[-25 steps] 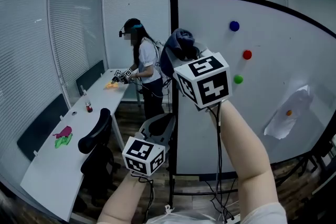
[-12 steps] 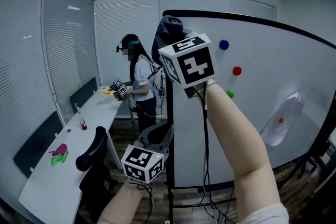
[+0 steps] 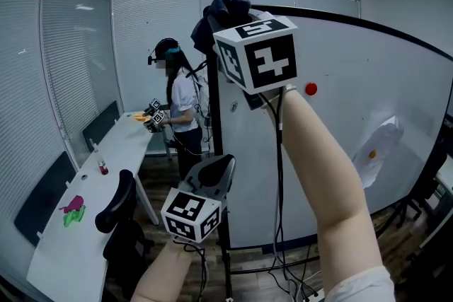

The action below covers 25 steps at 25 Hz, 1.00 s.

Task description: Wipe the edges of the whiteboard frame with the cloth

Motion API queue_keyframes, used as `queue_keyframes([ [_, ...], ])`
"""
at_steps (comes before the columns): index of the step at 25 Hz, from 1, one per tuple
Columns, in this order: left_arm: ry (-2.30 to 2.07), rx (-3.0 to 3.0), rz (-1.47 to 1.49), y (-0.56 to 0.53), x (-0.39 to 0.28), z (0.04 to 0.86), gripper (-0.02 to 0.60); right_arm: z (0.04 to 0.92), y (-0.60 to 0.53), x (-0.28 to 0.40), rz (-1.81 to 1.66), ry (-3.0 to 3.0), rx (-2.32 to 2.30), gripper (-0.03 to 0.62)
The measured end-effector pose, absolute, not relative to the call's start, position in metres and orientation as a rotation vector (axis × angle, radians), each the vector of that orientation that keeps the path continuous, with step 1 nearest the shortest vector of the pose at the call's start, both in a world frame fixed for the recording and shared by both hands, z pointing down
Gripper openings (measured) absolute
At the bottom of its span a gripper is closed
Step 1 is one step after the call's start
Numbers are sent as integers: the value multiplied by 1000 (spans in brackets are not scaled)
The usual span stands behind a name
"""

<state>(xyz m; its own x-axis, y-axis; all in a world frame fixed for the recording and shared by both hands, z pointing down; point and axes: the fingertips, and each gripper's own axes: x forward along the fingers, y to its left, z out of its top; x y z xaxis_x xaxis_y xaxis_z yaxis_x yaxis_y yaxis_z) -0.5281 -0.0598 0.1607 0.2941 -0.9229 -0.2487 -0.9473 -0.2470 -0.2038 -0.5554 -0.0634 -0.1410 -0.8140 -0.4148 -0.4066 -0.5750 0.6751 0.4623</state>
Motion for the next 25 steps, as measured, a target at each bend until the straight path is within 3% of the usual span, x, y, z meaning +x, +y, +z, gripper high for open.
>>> queue_keyframes([
  [9, 1731, -2237, 115, -77, -498, 165, 20, -153, -95, -496, 839, 2588, -853, 78],
  [25, 1766, -2249, 181, -147, -361, 185, 20, -154, -166, -357, 876, 2549, -871, 78],
])
